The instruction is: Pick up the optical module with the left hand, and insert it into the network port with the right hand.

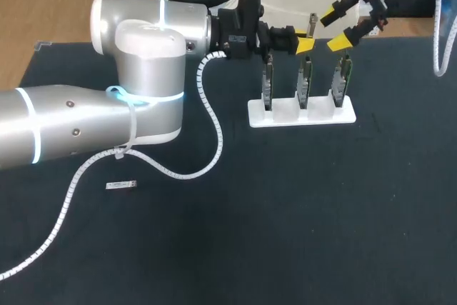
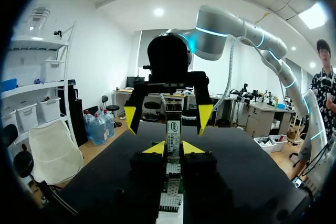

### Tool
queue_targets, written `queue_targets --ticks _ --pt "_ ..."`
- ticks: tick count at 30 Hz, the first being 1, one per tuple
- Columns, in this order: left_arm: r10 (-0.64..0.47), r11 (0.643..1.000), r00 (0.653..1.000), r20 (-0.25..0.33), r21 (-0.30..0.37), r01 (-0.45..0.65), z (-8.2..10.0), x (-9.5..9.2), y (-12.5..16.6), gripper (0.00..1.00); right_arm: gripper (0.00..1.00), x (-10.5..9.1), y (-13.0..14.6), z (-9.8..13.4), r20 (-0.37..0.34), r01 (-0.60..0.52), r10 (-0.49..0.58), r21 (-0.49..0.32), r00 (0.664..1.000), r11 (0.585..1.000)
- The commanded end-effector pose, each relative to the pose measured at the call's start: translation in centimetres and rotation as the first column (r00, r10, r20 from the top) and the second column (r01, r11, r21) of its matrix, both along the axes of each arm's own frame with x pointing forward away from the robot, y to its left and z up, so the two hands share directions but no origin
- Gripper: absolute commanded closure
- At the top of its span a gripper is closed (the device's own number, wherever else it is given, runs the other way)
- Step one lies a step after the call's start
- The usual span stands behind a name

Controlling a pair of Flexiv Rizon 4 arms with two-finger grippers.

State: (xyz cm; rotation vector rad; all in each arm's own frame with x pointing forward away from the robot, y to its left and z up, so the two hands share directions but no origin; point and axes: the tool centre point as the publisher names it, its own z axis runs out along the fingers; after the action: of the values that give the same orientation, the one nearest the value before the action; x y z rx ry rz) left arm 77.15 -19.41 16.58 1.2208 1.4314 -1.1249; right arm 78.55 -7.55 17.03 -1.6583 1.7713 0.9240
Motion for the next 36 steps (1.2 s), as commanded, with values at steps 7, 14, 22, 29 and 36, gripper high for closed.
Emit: queue_targets --ticks 7,14,22,29,36 --pt "-0.003 1.0 1.0 -0.001 0.0 0.003 0.0 0.2 -0.1 1.0 0.0 0.4 0.6 2.8 0.059 -0.044 0.043 0.004 0.997 0.999" --pt "-0.003 1.0 1.0 -0.001 0.0 0.003 0.0 0.2 -0.1 1.0 0.0 0.2 1.4 3.6 0.068 -0.091 0.088 0.041 0.994 0.995" --pt "-0.003 1.0 1.0 -0.001 0.0 0.003 0.0 0.2 -0.1 1.0 0.0 -0.4 2.6 3.3 0.07 -0.116 0.113 0.04 0.991 0.992" --pt "-0.003 1.0 1.0 -0.001 0.0 0.003 0.0 0.2 -0.1 1.0 0.0 -0.6 3.2 3.3 0.066 -0.123 0.12 0.051 0.991 0.991" --pt "-0.003 1.0 1.0 -0.001 0.0 0.003 0.0 0.2 -0.1 1.0 0.0 -0.6 3.5 3.5 0.07 -0.125 0.121 0.057 0.99 0.99"
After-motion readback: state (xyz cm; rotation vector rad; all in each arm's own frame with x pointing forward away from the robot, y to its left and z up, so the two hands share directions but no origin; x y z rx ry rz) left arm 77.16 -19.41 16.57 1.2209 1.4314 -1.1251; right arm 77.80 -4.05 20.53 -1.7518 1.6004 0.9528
